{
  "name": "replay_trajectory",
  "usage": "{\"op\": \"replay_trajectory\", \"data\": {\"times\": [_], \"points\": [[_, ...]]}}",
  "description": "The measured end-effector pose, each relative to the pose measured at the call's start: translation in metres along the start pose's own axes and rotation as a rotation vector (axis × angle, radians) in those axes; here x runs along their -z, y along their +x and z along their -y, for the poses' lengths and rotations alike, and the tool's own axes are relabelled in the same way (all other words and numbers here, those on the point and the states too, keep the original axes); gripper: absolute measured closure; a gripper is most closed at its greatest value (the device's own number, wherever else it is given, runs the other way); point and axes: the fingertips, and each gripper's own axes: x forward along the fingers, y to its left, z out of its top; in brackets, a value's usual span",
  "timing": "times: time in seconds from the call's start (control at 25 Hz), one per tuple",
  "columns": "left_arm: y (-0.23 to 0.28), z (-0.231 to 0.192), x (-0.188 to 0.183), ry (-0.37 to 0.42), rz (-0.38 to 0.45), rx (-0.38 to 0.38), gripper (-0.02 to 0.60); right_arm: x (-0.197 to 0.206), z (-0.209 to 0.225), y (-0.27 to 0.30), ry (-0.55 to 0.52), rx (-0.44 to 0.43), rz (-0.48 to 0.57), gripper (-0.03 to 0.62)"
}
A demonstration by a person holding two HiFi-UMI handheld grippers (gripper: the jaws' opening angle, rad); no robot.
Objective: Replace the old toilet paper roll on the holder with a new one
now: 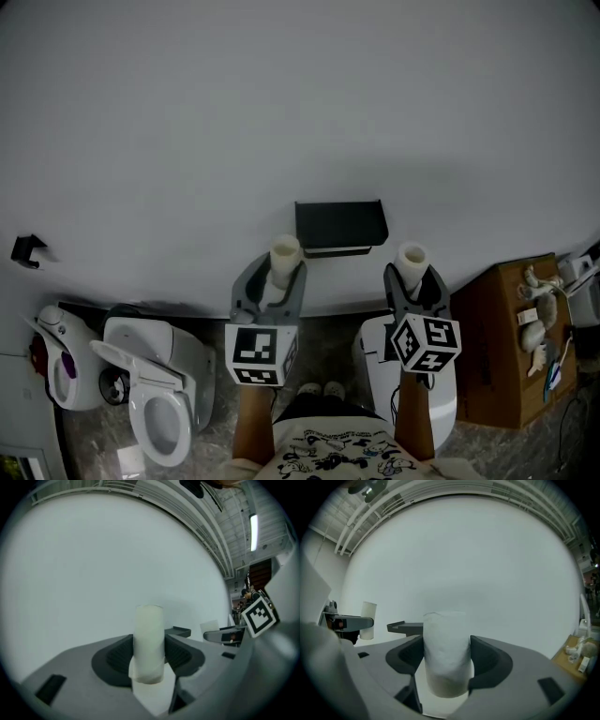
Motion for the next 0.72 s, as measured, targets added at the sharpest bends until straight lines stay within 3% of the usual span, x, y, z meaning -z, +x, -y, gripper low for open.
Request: {"op": "replay_trajectory", "data": {"times": [0.48, 0.72], "points": [[-0.003, -0.014, 0.001, 0.003, -0.007, -0.028, 0.376, 0.008, -0.001, 0.008, -0.035, -0.004, -0.029, 0.283], [-0.003, -0.013, 0.0, 0.016, -0.008, -0.02, 0.376, 0.027, 0.01, 0.016, -0.214, 0.046, -0.121, 0.283]]}}
